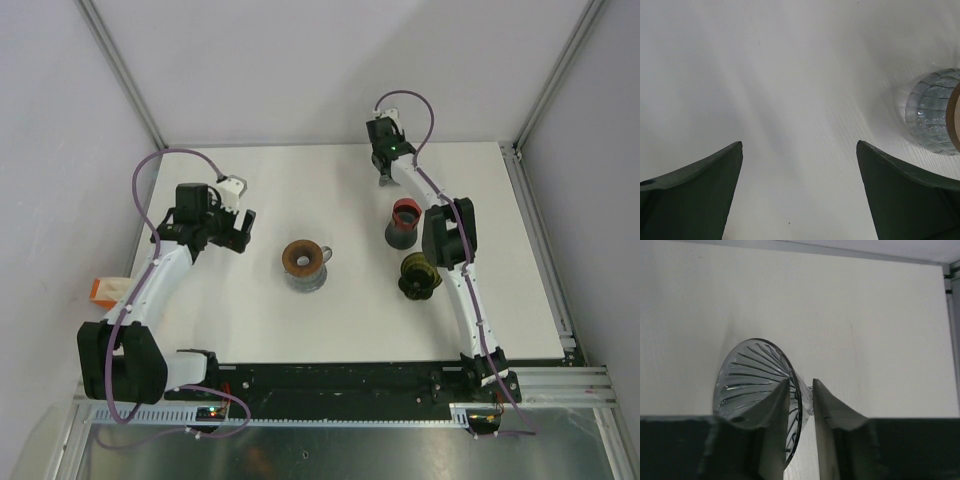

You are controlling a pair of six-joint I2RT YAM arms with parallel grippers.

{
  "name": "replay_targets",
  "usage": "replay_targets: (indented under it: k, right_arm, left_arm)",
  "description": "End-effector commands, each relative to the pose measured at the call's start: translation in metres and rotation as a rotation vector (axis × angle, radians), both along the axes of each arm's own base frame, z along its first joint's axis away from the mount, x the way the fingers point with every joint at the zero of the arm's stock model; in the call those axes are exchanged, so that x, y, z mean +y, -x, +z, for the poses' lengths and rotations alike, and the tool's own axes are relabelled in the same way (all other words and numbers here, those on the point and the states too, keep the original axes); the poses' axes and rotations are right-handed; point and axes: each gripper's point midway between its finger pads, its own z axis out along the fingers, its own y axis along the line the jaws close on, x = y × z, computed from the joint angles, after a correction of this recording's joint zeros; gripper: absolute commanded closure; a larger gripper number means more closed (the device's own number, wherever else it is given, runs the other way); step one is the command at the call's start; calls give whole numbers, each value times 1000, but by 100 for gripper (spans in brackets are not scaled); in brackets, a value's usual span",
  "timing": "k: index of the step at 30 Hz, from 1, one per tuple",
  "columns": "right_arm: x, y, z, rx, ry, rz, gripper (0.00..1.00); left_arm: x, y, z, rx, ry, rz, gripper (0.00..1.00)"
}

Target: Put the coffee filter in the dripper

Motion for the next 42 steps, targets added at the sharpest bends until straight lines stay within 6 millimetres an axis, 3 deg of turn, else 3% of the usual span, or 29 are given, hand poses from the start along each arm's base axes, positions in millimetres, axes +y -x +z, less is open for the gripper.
replay_targets:
  k: [1,4,9,16,19,23,26,34,38,42]
  right_arm:
    - [0,-3,41,-93,-2,-20,77]
    - [-2,1,41,-78,5,-25,95]
    - [-4,6,64,-104,0,-30,100]
    - [11,18,156,-249,-210,51,100]
    - [27,32,198,-304,-342,138,100]
    - [62,57,232,-305,-519,285,100]
    - [95,82,239,-237,-625,402,100]
    - [207,183,222,38,-933,750,100]
    - [239,223,219,100,-987,843,100]
    - [259,252,208,144,-1005,885,100]
  left_arm:
    - [0,-11,23,-65,-8,-8,0]
    - [1,-10,25,-71,-10,-6,0]
    - [3,-9,29,-84,-17,-4,0]
    - [5,-10,41,-118,-29,-4,0]
    - [3,-10,47,-127,-20,-11,0]
    - [-6,-10,64,-148,21,-33,0]
    - [-18,-9,83,-169,75,-70,0]
    - [-50,-3,156,-246,270,-122,4]
    - [-71,7,188,-241,417,-158,10]
    - [-92,14,185,-160,518,-177,12]
